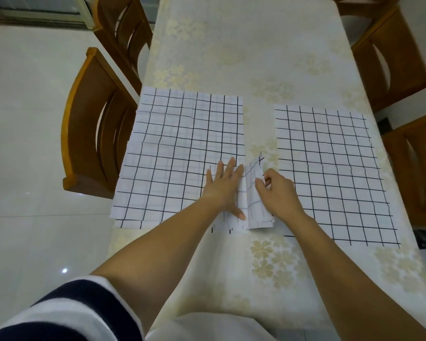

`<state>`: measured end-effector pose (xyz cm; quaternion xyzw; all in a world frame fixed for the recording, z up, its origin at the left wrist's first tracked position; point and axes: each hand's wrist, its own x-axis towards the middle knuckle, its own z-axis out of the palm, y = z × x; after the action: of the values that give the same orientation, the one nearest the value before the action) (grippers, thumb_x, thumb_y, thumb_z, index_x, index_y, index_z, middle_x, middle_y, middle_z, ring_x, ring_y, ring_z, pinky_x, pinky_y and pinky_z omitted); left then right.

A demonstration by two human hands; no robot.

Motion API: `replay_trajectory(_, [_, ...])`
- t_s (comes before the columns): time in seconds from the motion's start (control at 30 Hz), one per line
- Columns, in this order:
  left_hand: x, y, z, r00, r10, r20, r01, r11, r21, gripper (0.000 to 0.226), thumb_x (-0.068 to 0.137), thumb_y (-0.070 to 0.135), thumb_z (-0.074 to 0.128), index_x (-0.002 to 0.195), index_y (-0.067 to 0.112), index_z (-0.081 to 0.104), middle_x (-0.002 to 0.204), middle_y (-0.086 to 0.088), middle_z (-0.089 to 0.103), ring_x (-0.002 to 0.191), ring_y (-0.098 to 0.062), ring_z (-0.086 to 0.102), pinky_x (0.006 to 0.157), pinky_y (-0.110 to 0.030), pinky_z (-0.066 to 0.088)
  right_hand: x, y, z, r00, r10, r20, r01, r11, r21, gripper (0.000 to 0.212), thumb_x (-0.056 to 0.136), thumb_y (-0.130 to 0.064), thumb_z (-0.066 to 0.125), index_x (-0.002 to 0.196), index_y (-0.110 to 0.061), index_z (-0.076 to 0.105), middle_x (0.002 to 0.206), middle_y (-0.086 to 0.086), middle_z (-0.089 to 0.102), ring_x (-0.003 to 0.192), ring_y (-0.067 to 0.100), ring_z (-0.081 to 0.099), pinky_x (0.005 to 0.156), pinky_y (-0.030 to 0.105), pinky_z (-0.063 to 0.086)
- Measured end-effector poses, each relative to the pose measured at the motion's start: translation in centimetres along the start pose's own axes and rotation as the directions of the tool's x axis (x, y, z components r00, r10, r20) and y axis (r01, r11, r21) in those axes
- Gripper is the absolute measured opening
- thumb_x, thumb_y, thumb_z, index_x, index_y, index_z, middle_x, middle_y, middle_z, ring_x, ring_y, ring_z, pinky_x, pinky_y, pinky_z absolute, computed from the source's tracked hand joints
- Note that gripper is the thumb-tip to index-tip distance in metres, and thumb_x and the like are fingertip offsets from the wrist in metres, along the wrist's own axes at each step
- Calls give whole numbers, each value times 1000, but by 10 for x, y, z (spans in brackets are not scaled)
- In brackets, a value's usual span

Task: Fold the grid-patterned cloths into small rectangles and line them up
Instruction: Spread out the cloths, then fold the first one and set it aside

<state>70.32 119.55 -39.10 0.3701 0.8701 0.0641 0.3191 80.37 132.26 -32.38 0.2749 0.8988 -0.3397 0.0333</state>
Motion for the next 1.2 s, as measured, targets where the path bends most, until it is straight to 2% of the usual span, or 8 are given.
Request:
replay_trajectory(0.13, [-13,-19,-11,976,37,-217,-85,972,-220,110,83,48,77,161,16,7,169,-2,-9,155,-24,-10,126,-47,4,3,-17,11,1000,-28,-5,28,1000,3,21,98,-31,53,84,-16,50,69,3,55,61,20,51,57,32,42])
replay_trajectory(0.27, [-26,-51,-15,921,-147,-362,-49,876,-480,58,101,15,57,154,13,34,161,-7,29,147,-24,31,120,-36,29,7,-36,36,995,-36,97,28,996,85,27,98,-42,54,88,-17,58,76,0,64,71,19,62,67,35,52])
replay_trajectory(0.37, [-31,-68,-17,870,-314,-382,13,787,-617,41,106,16,45,146,10,46,145,-11,49,133,-26,49,109,-34,41,9,-38,50,993,10,117,-34,980,198,36,96,-55,52,97,-22,66,90,-6,69,79,12,65,75,31,55])
replay_trajectory(0.47, [-30,-73,-24,876,-365,-316,59,731,-680,41,107,27,46,144,10,49,138,-10,58,126,-24,55,100,-30,44,9,-16,48,986,164,-20,-160,980,116,34,99,-42,53,117,-15,63,111,3,68,94,18,63,80,30,50])
replay_trajectory(0.63, [-19,-67,-27,938,-249,-242,76,828,-556,56,97,28,65,147,12,45,142,-9,50,126,-25,52,103,-31,41,3,8,53,912,387,138,-388,921,-24,48,97,-43,56,130,-7,54,123,12,64,108,31,61,84,34,47])
replay_trajectory(0.87, [1,-55,-38,976,-163,-145,82,889,-450,63,88,29,77,144,17,49,137,-7,45,122,-24,53,97,-33,47,2,9,57,921,366,135,-379,922,86,35,92,-35,68,83,-1,63,80,15,66,77,29,63,75,41,54])
replay_trajectory(1.1, [5,-59,-37,980,-165,-115,84,856,-510,46,90,25,76,131,14,59,130,-7,53,107,-20,56,83,-23,45,7,19,39,912,342,228,-403,851,337,19,89,-27,74,88,-15,58,84,0,63,77,15,61,67,27,50])
replay_trajectory(1.2, [3,-59,-37,983,-144,-113,61,838,-542,35,94,27,71,126,15,62,117,-2,61,91,-15,59,63,-15,42,7,24,31,913,307,270,-404,773,490,23,88,-17,75,106,-12,63,94,-3,69,82,8,67,62,18,52])
